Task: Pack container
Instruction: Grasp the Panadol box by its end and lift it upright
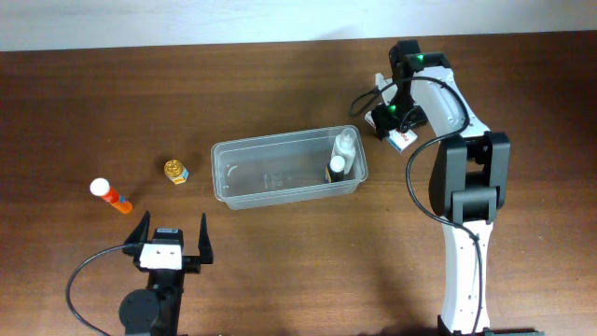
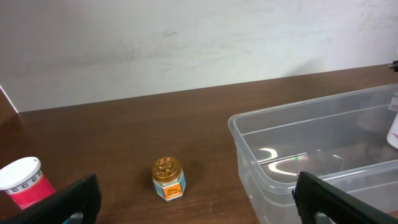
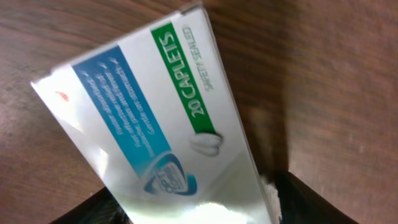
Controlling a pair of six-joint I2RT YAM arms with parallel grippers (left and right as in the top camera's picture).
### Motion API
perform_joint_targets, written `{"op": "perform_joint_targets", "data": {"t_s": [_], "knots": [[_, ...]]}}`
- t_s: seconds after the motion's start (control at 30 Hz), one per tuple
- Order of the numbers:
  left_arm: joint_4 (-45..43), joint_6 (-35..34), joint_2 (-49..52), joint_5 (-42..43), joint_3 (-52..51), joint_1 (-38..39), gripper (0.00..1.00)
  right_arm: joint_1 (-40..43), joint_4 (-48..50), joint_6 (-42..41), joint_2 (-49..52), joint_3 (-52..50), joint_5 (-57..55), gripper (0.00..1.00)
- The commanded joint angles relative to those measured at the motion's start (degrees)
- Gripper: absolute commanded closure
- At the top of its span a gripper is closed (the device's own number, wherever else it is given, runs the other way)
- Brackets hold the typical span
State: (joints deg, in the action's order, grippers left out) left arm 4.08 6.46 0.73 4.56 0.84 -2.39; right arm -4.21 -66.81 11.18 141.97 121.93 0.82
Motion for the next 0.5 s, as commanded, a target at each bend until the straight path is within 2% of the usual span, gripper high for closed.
{"op": "perform_joint_targets", "data": {"t_s": [0.0, 0.13, 0.47], "knots": [[0.07, 0.52, -0.39, 0.61, -0.33, -0.39, 0.01, 0.20, -1.03, -9.79, 0.92, 1.07, -1.51, 0.39], [0.07, 0.52, -0.39, 0.61, -0.33, -0.39, 0.01, 0.09, -1.90, -12.72, 0.92, 1.07, -1.49, 0.44], [0.07, 0.52, -0.39, 0.61, -0.33, -0.39, 0.01, 0.11, -3.28, -13.64, -0.35, 1.22, -1.07, 0.46]]}}
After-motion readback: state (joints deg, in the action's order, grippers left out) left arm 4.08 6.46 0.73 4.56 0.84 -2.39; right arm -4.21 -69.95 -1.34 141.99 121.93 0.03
